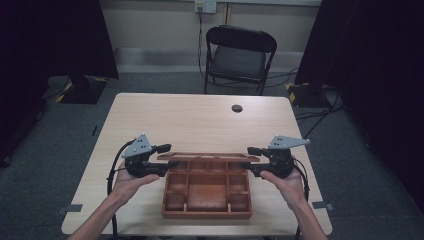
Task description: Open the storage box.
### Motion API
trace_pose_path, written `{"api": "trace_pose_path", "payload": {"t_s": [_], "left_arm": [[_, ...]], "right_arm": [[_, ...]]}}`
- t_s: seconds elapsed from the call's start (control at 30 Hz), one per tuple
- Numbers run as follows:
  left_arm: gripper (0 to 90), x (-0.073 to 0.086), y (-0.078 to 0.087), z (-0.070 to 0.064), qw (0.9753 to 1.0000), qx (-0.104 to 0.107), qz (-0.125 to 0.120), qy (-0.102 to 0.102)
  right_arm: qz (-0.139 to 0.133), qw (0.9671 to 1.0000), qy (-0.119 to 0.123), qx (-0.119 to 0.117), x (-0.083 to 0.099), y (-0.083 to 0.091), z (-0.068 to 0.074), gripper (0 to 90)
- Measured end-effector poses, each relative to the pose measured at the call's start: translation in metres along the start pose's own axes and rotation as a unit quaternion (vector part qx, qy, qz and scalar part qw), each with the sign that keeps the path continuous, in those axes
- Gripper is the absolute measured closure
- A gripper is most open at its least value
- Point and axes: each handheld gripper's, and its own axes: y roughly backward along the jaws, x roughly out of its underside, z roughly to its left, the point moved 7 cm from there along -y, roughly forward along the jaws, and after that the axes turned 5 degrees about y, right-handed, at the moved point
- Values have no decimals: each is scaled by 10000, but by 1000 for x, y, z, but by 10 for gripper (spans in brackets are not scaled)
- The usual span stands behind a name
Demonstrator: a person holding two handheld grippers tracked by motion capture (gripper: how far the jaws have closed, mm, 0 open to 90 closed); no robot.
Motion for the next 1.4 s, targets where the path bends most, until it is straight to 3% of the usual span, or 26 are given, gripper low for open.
{"api": "trace_pose_path", "payload": {"t_s": [0.13,0.37,1.03,1.4], "left_arm": [[393,-3,-1,3,9999,49,-28,119],[462,-9,-3,5,9999,101,15,80],[481,-20,-9,21,9996,60,-64,279],[477,-19,-17,29,9995,-9,-18,326]], "right_arm": [[-10,10000,-22,-82,-5,-2,-2,407],[-80,9999,-23,-104,-11,-6,-4,442],[-173,9997,-7,-171,-32,-23,-15,417],[-175,9996,-201,-59,-26,-29,-29,413]]}}
